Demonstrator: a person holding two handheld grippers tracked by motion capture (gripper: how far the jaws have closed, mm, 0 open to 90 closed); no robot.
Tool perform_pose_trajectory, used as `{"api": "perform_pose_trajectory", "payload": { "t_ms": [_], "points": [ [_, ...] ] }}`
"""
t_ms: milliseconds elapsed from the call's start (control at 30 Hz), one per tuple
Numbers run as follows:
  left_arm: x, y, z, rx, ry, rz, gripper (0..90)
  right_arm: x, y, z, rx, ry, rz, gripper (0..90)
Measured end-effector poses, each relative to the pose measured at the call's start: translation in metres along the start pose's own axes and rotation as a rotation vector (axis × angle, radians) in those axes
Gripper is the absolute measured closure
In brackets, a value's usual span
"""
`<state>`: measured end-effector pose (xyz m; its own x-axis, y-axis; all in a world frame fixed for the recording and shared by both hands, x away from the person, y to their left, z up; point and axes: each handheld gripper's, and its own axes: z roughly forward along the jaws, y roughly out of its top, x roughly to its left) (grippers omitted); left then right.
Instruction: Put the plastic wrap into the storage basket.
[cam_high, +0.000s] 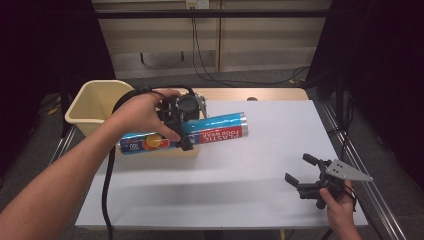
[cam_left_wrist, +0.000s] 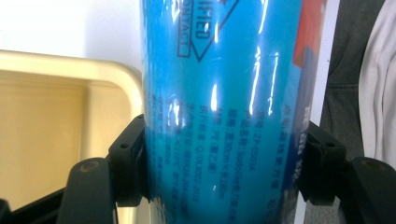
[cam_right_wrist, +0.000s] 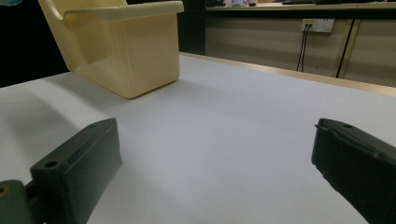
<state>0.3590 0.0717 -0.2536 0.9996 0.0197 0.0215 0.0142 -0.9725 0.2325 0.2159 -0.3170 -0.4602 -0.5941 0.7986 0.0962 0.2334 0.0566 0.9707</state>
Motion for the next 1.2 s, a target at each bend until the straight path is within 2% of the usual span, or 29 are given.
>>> {"api": "perform_pose_trajectory", "payload": {
  "t_ms": [133, 467, 533, 733, 1033, 1200],
  "points": [
    [0.006, 0.001, -0.007, 0.001, 0.003, -0.009, 32.2, 0.0, 0.0, -0.001, 0.001, -0.001, 0.005, 0.9],
    [0.026, 0.0, -0.018, -0.048, 0.024, -0.046, 32.2, -0.001, 0.0, 0.0, -0.003, -0.004, 0.004, 0.9],
    [0.029, -0.001, -0.018, -0.055, 0.037, -0.057, 32.2, -0.001, 0.0, 0.0, -0.001, -0.004, 0.005, 0.9],
    [0.039, 0.0, -0.018, -0.039, 0.058, -0.058, 32.2, -0.001, 0.0, -0.001, -0.002, -0.005, 0.006, 0.9],
    [0.05, 0.0, -0.014, -0.042, 0.076, -0.072, 32.2, -0.002, -0.001, -0.001, -0.003, -0.006, 0.008, 0.9],
    [0.056, 0.001, -0.011, -0.035, 0.081, -0.065, 32.2, -0.002, -0.001, -0.001, -0.002, -0.008, 0.009, 0.9]
  ]
}}
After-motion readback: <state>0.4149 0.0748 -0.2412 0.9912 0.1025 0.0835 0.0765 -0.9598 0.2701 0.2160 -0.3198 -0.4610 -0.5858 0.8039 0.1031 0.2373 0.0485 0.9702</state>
